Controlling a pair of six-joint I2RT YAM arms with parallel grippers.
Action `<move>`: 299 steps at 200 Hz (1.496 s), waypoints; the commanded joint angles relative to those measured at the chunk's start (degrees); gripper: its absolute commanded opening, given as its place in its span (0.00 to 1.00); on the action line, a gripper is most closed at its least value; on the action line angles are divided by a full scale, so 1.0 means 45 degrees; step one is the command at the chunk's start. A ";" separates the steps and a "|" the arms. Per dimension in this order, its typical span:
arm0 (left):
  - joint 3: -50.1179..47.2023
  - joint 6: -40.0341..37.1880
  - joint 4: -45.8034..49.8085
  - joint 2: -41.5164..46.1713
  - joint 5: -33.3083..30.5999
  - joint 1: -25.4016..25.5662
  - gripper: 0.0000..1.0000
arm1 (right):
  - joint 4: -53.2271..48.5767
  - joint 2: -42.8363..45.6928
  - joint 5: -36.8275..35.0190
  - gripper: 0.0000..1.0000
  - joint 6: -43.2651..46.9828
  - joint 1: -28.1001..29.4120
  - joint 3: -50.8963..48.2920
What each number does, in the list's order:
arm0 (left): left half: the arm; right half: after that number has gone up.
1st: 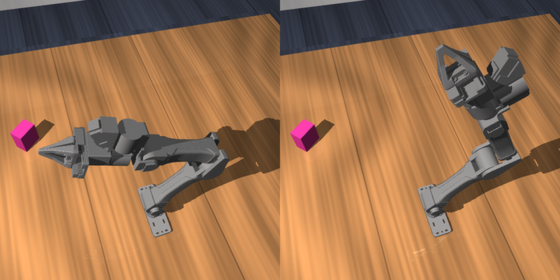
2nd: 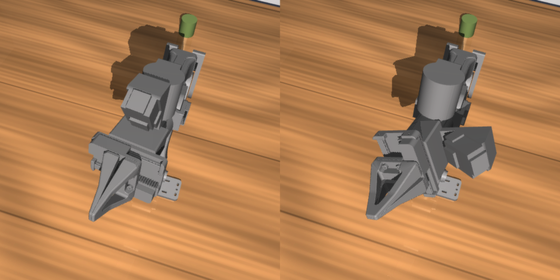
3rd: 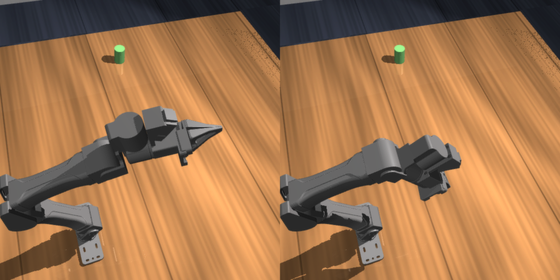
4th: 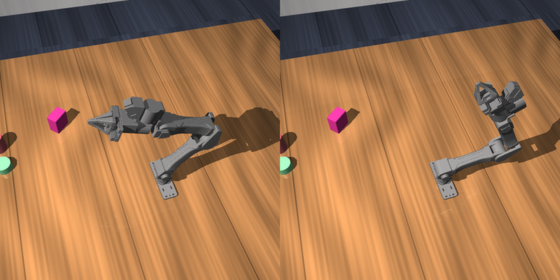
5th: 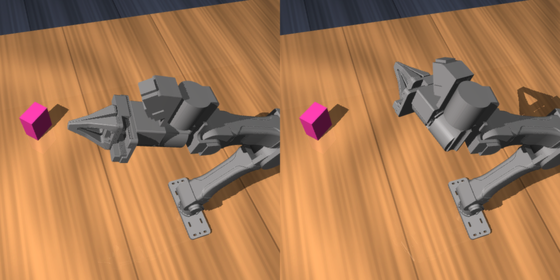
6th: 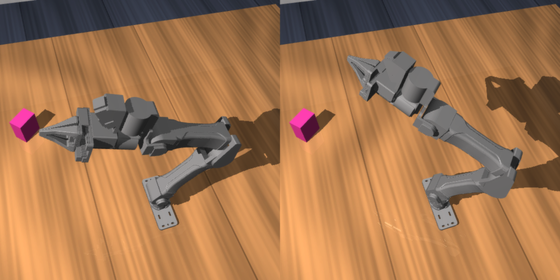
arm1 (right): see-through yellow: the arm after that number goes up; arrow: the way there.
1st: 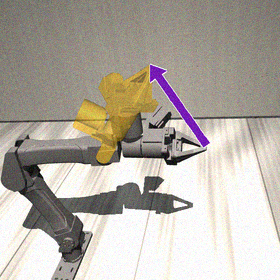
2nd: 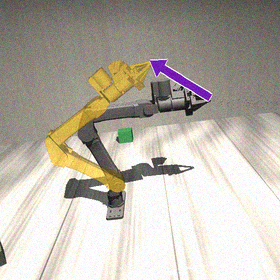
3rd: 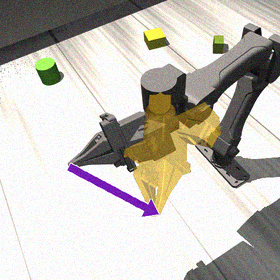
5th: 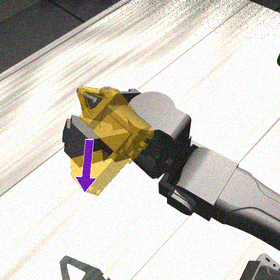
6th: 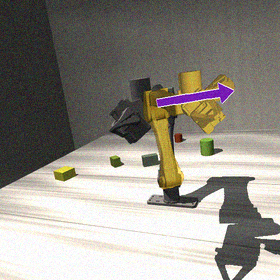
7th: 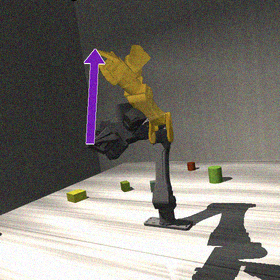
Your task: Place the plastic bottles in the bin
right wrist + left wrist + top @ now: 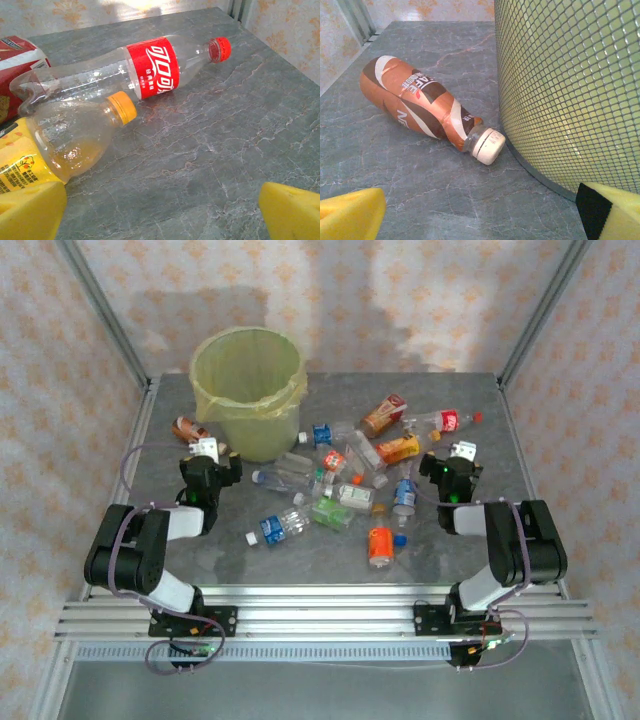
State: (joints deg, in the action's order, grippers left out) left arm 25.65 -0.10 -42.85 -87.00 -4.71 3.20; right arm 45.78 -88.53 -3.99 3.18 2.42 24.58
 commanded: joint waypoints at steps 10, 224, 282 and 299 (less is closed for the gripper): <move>-0.0152 -0.0213 0.0261 0.0300 0.0070 -0.0106 1.00 | -0.0193 0.0271 0.0115 0.99 -0.0135 -0.0107 -0.0148; -0.0191 -0.0183 0.0228 0.0320 0.0104 -0.0145 1.00 | -0.0193 0.0271 0.0105 0.99 -0.0130 -0.0107 -0.0140; -0.0658 0.0290 0.0718 0.2004 -0.0904 -0.0184 1.00 | -0.0134 0.0315 0.0105 0.99 -0.0140 -0.0107 -0.0205; -0.0670 0.0463 0.1339 0.2807 -0.1276 -0.0184 1.00 | -0.0178 0.0400 0.0072 0.99 -0.0138 -0.0107 -0.0089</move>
State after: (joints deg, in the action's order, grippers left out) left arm 23.07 0.43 -40.66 -78.94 -6.72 2.83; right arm 45.78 -88.53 -3.99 3.18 2.42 24.58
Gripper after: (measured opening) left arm 0.999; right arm 0.992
